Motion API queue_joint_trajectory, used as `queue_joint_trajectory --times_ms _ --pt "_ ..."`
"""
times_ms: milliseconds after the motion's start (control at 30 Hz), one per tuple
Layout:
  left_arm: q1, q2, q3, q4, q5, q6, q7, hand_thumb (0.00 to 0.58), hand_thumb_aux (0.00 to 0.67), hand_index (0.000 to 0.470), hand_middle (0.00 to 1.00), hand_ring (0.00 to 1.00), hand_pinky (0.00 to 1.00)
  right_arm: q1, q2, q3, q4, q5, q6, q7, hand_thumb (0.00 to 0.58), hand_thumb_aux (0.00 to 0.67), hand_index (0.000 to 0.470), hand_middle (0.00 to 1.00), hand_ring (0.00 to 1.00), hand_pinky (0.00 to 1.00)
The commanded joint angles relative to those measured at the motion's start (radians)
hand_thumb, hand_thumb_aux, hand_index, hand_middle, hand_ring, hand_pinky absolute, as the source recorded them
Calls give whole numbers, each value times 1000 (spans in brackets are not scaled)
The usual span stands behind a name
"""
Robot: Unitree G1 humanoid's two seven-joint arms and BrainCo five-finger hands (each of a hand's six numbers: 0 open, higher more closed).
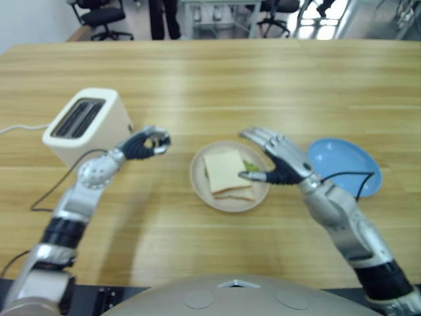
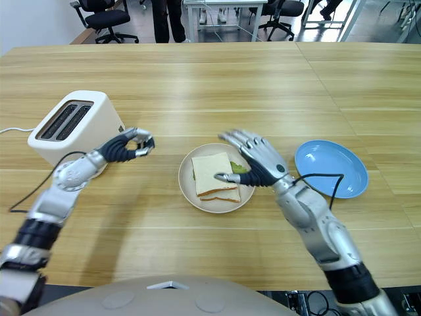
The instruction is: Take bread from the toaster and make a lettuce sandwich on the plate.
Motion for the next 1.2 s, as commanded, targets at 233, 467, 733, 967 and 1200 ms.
queue_joint_trajectory --times_ms 233,467,733,967,1200 --pt "244 164 -158 -247 55 224 -332 580 670 460 1000 1000 1000 272 -209 50 -166 374 161 501 580 670 460 1000 1000 1000" --pt "120 -12 -367 -138 200 268 -347 580 670 460 1000 1000 1000 140 -119 215 -22 269 198 553 580 670 460 1000 1000 1000" --pt "-56 -186 -502 167 377 264 -248 580 670 460 1000 1000 1000 -200 86 352 458 107 141 465 580 670 460 1000 1000 1000" --pt "-213 -296 -513 384 444 221 -98 580 670 460 1000 1000 1000 -505 190 383 933 -67 36 148 580 670 460 1000 1000 1000" --pt "-377 -378 -470 627 526 232 215 0 0 0 0 0 0 -635 228 382 1100 -170 -72 -171 580 654 449 863 863 863"
